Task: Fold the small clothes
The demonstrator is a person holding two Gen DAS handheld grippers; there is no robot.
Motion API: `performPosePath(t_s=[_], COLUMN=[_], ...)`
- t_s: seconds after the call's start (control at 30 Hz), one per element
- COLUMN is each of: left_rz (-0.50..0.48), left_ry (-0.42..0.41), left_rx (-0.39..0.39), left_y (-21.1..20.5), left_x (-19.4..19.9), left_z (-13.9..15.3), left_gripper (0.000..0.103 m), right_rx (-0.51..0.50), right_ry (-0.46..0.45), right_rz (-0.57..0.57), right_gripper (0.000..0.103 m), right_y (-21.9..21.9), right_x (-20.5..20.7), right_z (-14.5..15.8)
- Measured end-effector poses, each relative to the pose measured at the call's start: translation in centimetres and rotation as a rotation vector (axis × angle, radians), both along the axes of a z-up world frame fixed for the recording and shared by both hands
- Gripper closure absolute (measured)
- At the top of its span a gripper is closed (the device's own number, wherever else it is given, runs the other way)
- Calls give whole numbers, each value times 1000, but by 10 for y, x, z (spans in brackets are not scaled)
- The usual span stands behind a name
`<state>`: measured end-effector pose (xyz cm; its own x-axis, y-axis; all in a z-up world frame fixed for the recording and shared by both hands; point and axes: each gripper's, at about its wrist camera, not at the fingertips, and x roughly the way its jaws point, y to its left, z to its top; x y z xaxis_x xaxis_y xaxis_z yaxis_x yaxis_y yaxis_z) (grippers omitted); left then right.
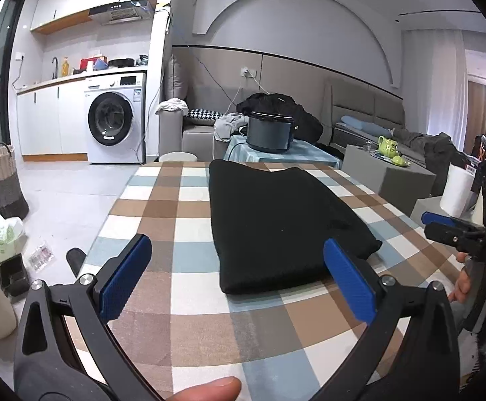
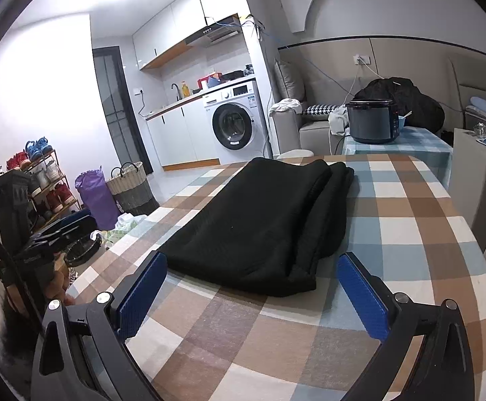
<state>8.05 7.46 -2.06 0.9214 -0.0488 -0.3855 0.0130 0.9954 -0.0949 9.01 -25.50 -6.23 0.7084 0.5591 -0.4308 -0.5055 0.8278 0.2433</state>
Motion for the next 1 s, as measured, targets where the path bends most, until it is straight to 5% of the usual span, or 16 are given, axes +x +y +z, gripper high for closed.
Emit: performPosePath(t_s=[0.17, 0.5, 1.0], left_rz=[-21, -62, -25], left_ry=[60, 94, 32], left_rx=[-55, 29, 48], left_y=[0, -30, -17], left_x=[1, 5, 27], left_z=[-8, -19, -30], left_gripper=[1, 0, 0], right_rx=[-20, -7, -4], right_ry=[-12, -35, -117], right_rz=[-5, -9, -16], right_gripper=[0, 0, 0], right_y=[0, -7, -4], right_x=[-9, -13, -13], right_z=[-2, -3, -6])
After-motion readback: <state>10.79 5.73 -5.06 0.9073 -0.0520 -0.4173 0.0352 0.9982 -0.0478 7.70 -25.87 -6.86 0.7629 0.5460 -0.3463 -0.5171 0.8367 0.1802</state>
